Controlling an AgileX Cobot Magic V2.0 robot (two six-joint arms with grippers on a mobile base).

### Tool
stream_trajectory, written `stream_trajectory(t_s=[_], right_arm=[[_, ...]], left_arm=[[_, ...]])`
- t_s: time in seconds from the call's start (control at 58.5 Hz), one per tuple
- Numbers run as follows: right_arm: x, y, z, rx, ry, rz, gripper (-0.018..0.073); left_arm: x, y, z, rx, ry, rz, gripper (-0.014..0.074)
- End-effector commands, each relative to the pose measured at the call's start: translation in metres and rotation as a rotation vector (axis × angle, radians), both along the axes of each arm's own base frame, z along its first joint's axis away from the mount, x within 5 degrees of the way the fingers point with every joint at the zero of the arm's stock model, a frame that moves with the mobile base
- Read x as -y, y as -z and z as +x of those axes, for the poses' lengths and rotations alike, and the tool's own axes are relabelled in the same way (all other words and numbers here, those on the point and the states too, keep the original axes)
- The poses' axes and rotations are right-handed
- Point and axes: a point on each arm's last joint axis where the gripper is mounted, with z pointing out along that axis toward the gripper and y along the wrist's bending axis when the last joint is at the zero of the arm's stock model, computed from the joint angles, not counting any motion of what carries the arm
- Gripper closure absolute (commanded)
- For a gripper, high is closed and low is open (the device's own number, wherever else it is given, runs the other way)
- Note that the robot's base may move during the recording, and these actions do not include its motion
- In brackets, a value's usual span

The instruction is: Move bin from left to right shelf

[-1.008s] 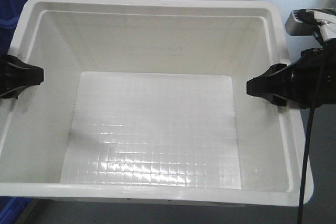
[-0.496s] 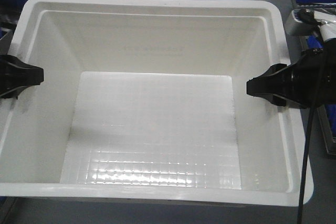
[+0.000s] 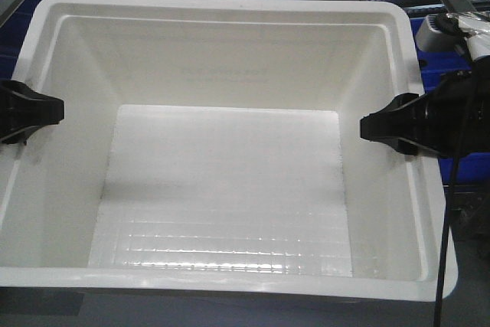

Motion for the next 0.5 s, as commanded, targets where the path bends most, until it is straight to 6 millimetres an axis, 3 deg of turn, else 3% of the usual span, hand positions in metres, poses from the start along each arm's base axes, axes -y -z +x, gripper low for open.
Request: stream_trajectory(t_s=[0.0,0.479], right_arm=[[-0.0011,-0.0271,-0.0022,0.151,0.0,0.055,0.0564],[-0.0011,-0.0271,-0.0022,0.151,0.0,0.055,0.0564]], left_arm=[[0.0021,-0.0265,-0.0015,0.157,-0.012,-0.067,0.0603],[0.0021,-0.0265,-0.0015,0.157,-0.012,-0.067,0.0603]])
